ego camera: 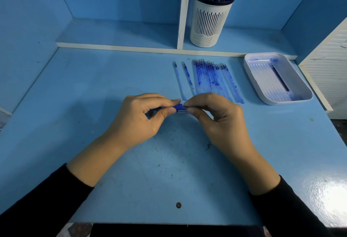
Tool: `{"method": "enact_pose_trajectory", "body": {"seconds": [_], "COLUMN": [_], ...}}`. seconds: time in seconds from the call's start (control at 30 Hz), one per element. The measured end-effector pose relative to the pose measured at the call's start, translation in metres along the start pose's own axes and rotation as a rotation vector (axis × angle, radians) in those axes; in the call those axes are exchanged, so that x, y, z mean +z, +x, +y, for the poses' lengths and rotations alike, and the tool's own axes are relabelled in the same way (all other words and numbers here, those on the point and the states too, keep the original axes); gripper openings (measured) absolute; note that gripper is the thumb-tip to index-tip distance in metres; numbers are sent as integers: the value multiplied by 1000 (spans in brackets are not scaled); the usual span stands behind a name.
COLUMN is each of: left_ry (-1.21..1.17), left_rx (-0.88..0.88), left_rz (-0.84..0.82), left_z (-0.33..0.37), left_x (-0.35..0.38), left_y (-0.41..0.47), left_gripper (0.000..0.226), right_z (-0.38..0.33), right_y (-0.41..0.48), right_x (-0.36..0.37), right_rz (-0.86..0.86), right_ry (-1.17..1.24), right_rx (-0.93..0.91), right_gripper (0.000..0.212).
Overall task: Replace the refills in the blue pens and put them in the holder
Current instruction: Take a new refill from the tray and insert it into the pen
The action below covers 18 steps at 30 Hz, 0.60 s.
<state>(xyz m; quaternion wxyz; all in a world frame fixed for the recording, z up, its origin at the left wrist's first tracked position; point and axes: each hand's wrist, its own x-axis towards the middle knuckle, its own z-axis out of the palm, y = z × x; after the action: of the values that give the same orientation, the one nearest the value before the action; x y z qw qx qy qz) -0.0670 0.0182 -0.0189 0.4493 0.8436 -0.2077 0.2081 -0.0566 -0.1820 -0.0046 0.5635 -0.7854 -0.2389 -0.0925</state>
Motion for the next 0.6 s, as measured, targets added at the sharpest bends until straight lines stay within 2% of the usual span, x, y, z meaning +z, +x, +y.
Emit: {"method": "enact_pose_trajectory", "body": {"seconds": [0.1, 0.17, 0.27, 0.4, 0.53, 0.6], "left_ry": [-3, 12, 33, 12, 23, 13], "left_rx": [-12, -4, 12, -12, -19, -25], "left_rz": [17, 9, -3, 4, -11, -15], "left_z": [1, 1, 0, 0, 0, 1], "left_x": [-1, -1, -1, -2, -2, -2], "left_y": [0, -1, -1, -1, -1, -1], "left_gripper": [14, 14, 13, 14, 15, 15], "right_z": [-5, -6, -3, -3, -2, -1], "right_y": [1, 2, 2, 1, 1, 1], "right_x": [-3, -4, -5, -6, -3, -2], "right_rz": [-10, -22, -53, -91, -98, -99], "right_ry": [209, 231, 164, 253, 152, 180], "right_rx": [148, 225, 221, 220, 232, 217], "right_gripper": [19, 16, 2, 15, 3, 12]}}
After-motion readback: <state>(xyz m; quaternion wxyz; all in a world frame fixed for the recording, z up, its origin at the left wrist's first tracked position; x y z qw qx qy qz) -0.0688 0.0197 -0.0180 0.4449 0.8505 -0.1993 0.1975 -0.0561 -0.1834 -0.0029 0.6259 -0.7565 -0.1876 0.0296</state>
